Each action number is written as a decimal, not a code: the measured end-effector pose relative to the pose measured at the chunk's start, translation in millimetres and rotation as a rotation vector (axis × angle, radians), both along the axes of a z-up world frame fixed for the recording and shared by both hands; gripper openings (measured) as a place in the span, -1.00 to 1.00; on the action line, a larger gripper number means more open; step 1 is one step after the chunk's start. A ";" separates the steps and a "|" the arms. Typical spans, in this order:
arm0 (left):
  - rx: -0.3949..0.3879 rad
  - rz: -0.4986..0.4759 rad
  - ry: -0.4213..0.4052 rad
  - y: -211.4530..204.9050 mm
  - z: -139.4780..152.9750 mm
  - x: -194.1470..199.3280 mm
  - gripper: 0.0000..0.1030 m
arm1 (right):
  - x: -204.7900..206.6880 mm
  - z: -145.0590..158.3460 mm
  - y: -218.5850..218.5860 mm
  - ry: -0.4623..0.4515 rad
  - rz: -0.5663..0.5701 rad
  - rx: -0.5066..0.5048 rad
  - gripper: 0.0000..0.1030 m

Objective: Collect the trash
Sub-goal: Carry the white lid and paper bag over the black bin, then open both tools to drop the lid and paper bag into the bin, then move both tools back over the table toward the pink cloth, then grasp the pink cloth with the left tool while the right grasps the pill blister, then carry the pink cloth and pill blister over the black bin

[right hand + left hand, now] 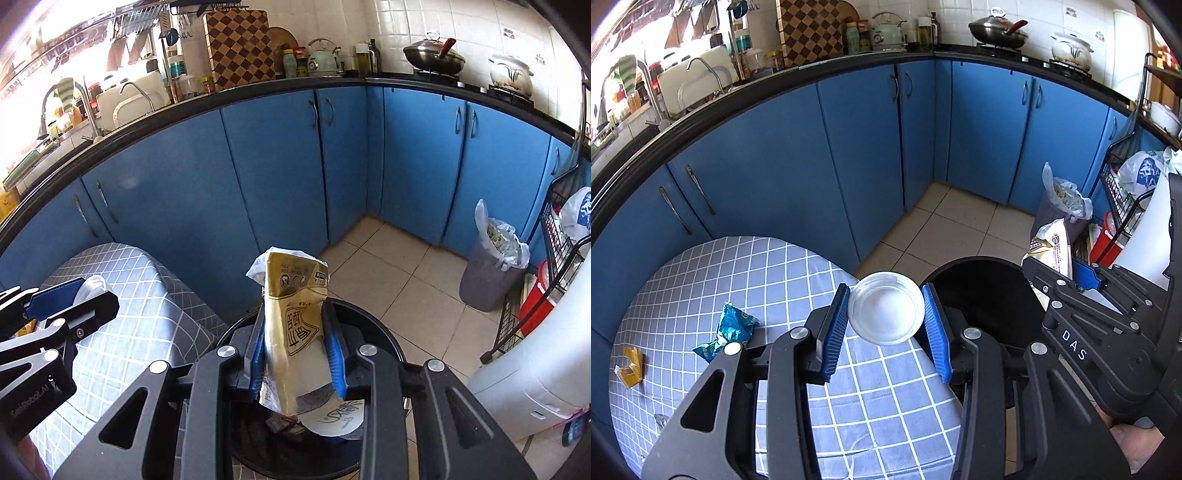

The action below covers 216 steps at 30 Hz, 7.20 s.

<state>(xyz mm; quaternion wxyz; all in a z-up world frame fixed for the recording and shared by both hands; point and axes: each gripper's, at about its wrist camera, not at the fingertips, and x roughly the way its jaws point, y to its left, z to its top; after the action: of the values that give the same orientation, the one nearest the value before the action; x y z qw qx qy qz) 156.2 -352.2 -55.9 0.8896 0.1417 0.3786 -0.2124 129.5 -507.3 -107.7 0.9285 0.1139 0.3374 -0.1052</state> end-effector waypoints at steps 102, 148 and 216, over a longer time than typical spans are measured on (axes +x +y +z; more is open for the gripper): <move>-0.063 0.485 -0.091 378.3 9.8 -110.7 0.56 | -46.0 50.5 341.2 -0.002 0.355 -0.252 0.48; -0.125 0.528 0.174 408.0 -69.6 -72.2 -0.41 | -13.3 -34.2 399.5 0.168 0.629 -0.154 -0.35; -0.069 0.086 -0.039 67.9 16.0 -8.2 -0.60 | -13.5 21.2 41.2 -0.051 0.084 -0.017 -0.39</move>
<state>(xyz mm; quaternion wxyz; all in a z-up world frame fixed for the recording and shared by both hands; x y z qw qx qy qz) 148.0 -284.3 -39.9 0.9094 0.0985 0.3596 -0.1843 116.0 -466.1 -86.6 0.9414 0.0942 0.3171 -0.0659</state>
